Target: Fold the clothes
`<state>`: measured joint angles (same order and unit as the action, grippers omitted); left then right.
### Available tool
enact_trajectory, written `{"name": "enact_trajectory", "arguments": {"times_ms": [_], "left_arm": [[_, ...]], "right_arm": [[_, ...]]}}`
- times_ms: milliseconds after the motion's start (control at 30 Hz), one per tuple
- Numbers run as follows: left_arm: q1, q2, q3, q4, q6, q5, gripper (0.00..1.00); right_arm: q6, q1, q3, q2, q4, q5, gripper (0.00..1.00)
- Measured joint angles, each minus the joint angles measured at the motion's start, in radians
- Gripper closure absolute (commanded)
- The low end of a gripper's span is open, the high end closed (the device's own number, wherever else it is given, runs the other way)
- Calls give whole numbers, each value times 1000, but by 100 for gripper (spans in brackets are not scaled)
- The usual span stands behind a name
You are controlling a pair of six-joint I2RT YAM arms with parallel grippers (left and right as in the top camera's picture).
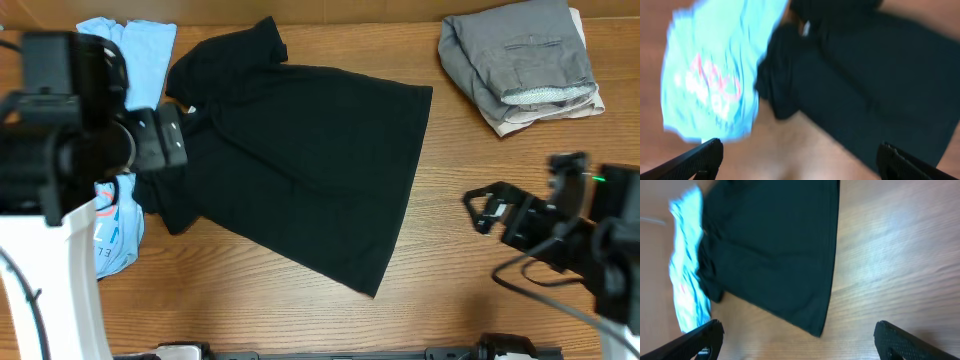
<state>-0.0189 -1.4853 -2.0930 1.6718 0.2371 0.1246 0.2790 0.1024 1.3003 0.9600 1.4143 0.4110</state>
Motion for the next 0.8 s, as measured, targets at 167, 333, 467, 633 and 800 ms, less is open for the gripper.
{"name": "enact_trajectory", "arguments": {"times_ms": [167,333,467,633,800], "left_arm": [[0,16,354,-122,27,17,0],[0,15,655,-344,36,22,0],[6,13,779,-455,45,21,0],[23,13,813,-520,46,23,0],[26,13,813,-547,46,23,0]], "right_arm": [[89,-220,-212,87,-158,-53,2],[217,-503,-282,245,-245,-165,4],[309,-669,-283,412,-288,-262,11],[364,-809,-283,608,-370,-311,22],[397,-880,-283,721,-400,-325,28]]}}
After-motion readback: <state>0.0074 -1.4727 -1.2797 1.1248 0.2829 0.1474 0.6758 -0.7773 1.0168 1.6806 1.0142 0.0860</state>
